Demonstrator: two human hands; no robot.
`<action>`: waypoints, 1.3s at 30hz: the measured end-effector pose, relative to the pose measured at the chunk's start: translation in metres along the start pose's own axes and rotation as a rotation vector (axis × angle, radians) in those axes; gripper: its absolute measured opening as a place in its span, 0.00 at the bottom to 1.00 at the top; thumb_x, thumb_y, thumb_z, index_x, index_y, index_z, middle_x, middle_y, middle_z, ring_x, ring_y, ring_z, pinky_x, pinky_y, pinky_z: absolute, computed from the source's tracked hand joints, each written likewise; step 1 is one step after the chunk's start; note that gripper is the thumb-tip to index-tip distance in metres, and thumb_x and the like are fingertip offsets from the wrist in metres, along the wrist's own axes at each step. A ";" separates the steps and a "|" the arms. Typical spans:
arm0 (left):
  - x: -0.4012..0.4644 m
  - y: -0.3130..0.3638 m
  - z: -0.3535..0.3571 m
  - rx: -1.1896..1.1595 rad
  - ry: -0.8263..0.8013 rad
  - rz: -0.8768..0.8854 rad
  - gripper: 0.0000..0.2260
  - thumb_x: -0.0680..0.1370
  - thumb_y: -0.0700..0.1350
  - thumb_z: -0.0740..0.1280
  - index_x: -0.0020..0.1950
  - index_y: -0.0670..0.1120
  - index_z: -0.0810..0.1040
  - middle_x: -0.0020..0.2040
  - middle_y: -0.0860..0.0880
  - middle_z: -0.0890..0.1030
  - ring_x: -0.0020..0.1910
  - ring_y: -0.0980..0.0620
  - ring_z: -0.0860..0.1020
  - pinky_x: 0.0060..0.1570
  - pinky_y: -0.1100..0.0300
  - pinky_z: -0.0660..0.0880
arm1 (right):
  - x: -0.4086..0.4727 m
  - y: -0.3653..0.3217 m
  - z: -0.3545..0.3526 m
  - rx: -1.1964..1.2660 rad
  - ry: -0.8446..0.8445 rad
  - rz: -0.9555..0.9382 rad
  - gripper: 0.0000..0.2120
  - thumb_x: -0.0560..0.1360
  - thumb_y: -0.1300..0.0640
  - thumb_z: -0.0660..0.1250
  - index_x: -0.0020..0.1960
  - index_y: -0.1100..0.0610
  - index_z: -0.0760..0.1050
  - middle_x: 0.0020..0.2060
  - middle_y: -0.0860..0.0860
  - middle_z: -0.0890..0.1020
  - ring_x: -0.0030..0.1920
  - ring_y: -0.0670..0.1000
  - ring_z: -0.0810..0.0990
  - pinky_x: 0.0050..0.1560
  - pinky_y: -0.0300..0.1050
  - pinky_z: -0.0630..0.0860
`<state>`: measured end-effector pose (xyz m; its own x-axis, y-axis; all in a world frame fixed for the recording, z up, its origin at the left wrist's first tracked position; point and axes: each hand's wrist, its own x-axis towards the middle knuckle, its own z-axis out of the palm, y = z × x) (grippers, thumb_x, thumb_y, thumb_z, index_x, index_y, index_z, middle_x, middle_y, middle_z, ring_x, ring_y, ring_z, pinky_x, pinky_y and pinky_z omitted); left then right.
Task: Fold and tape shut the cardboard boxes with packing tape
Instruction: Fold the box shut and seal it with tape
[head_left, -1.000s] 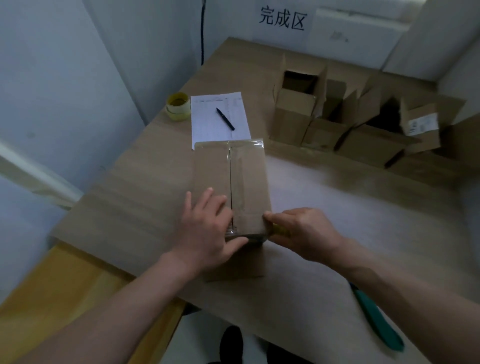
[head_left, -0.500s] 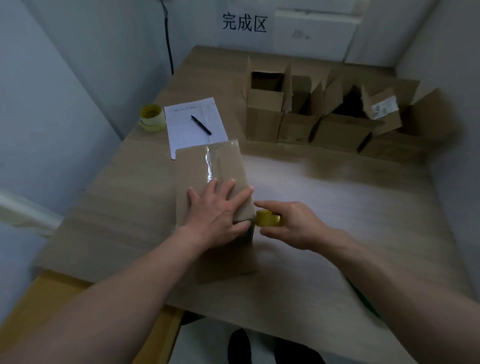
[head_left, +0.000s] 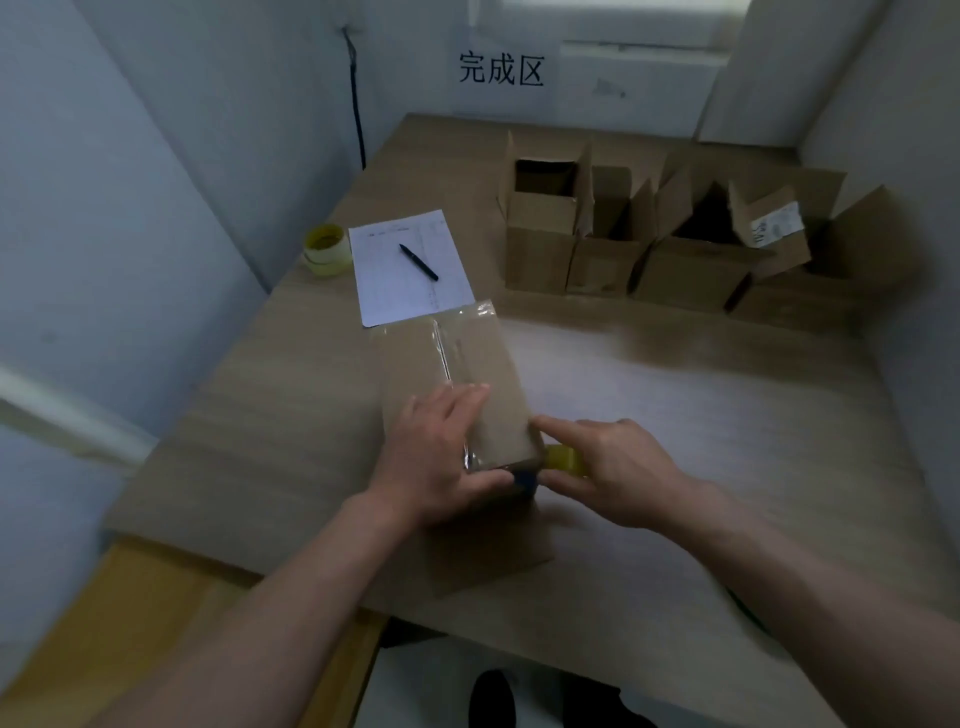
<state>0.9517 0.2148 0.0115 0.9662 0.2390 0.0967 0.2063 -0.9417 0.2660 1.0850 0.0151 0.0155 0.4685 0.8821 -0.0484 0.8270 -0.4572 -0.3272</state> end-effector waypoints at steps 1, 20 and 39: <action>-0.014 -0.006 0.001 0.002 0.083 -0.040 0.39 0.70 0.69 0.61 0.74 0.48 0.66 0.74 0.47 0.68 0.74 0.41 0.63 0.69 0.42 0.62 | 0.000 -0.002 0.001 -0.011 0.005 -0.022 0.27 0.77 0.37 0.62 0.74 0.39 0.59 0.57 0.48 0.81 0.46 0.50 0.80 0.47 0.47 0.78; 0.002 -0.008 0.000 -0.051 0.099 0.069 0.32 0.78 0.64 0.55 0.79 0.53 0.54 0.80 0.48 0.50 0.79 0.45 0.44 0.75 0.42 0.50 | 0.012 -0.005 0.001 0.166 -0.049 0.050 0.21 0.77 0.50 0.69 0.70 0.44 0.73 0.54 0.46 0.83 0.45 0.44 0.76 0.45 0.40 0.72; 0.063 0.057 0.017 -0.176 -0.299 0.295 0.34 0.71 0.62 0.71 0.72 0.52 0.65 0.40 0.53 0.74 0.47 0.52 0.72 0.66 0.57 0.61 | -0.008 0.036 -0.026 -0.081 -0.056 0.091 0.17 0.71 0.36 0.69 0.48 0.41 0.64 0.37 0.42 0.76 0.37 0.48 0.73 0.43 0.45 0.65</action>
<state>1.0270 0.1725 0.0163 0.9872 -0.1369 -0.0816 -0.0890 -0.8984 0.4300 1.1194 -0.0115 0.0286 0.5263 0.8407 -0.1274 0.8055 -0.5409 -0.2420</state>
